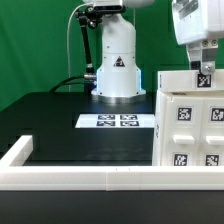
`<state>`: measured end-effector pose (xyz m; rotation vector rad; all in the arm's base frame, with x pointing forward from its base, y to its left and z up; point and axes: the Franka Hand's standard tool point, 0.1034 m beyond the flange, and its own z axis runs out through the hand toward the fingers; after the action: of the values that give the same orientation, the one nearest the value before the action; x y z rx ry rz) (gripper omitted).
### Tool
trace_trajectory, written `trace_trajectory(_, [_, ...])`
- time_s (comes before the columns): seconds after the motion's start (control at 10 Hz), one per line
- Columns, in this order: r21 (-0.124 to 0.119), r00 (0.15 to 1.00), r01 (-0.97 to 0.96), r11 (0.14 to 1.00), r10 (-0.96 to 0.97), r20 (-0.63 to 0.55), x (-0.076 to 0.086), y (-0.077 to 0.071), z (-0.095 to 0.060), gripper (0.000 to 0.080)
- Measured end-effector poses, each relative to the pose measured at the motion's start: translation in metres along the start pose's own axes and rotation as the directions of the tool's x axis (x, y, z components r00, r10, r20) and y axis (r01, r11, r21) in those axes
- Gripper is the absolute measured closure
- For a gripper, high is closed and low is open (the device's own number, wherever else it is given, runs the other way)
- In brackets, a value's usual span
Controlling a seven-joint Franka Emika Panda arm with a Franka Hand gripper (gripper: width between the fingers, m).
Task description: Assemble cabinet
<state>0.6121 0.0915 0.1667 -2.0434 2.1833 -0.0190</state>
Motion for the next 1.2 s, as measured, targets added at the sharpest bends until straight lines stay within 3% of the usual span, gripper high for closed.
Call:
trace_trajectory(0.3, [0.001,0.999,-0.05,0.999,0.05,0.016,-0.002,0.0,0.0,0.024])
trace_trajectory(0.4, [0.002,0.999,-0.031,1.0,0.031,0.02,-0.001,-0.001,0.0,0.0076])
trace_trajectory(0.5, [0.005,0.999,-0.029,1.0,0.028,0.022,-0.003,-0.001,-0.002,0.002])
trace_trajectory(0.8, [0.017,0.999,-0.006,1.0,0.005,0.038,-0.006,-0.003,-0.011,0.0004])
trace_trajectory(1.0, [0.015,0.999,0.041,0.999,-0.041,0.036,-0.006,-0.002,-0.008,0.0003])
trace_trajectory(1.2, [-0.004,0.98,0.194,0.981,-0.194,0.035,-0.008,-0.002,-0.008,0.0003])
